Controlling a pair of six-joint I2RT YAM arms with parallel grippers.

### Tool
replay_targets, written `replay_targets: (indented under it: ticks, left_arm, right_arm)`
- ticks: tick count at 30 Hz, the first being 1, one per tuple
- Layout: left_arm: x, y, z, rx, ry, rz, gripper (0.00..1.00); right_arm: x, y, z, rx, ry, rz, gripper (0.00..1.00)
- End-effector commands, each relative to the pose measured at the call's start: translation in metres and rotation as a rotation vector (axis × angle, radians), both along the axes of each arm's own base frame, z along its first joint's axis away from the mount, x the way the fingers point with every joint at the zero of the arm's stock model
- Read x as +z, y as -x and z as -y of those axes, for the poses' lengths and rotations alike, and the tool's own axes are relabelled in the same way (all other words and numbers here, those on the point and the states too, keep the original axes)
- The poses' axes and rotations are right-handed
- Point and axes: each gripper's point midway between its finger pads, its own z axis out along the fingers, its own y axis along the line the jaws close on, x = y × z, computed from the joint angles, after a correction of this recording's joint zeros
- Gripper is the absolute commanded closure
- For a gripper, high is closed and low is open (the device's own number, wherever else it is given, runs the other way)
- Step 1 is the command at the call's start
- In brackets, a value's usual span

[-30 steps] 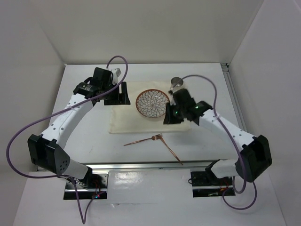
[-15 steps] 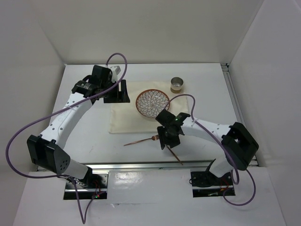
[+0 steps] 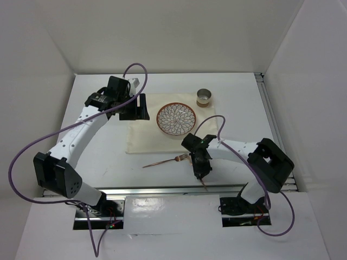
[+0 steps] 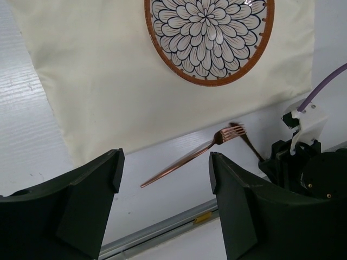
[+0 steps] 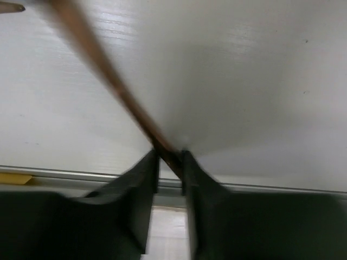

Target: Set the dinner table for one person

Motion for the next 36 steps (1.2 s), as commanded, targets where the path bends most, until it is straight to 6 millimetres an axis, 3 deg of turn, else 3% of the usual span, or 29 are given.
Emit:
replay_targets:
  ticks: [1, 4, 8, 18, 23, 30, 34, 36]
  left_arm:
    - [0.006, -0.011, 0.002, -0.015, 0.001, 0.03, 0.18]
    - [0.009, -0.013, 0.002, -0.023, -0.004, 0.034, 0.18]
    - [0.012, -0.015, 0.003, -0.023, -0.004, 0.034, 0.18]
    - [0.015, -0.017, 0.004, -0.023, -0.002, 0.043, 0.18]
    - [0.005, -0.021, 0.007, -0.031, 0.0, 0.018, 0.18]
    - [0.007, -0.022, 0.009, -0.037, 0.01, 0.025, 0.18]
    - [0.007, -0.022, 0.009, -0.037, 0.01, 0.025, 0.18]
    - [0.003, -0.022, 0.007, -0.031, 0.0, 0.018, 0.18]
  right_arm:
    - [-0.017, 0.006, 0.008, -0.031, 0.021, -0.002, 0.77]
    - [-0.014, 0.005, 0.006, -0.031, -0.001, 0.017, 0.92]
    - [0.0, 0.001, -0.004, 0.019, -0.065, 0.063, 1.0]
    - [0.048, -0.007, -0.013, 0.005, -0.091, 0.084, 1.0]
    - [0.076, -0.004, -0.011, -0.014, -0.093, 0.061, 1.0]
    - [0.095, -0.008, -0.013, -0.031, -0.119, 0.062, 1.0]
    - [0.109, -0.029, -0.01, -0.096, -0.122, 0.13, 1.0]
    - [0.119, -0.061, -0.007, -0.137, -0.153, 0.195, 1.0]
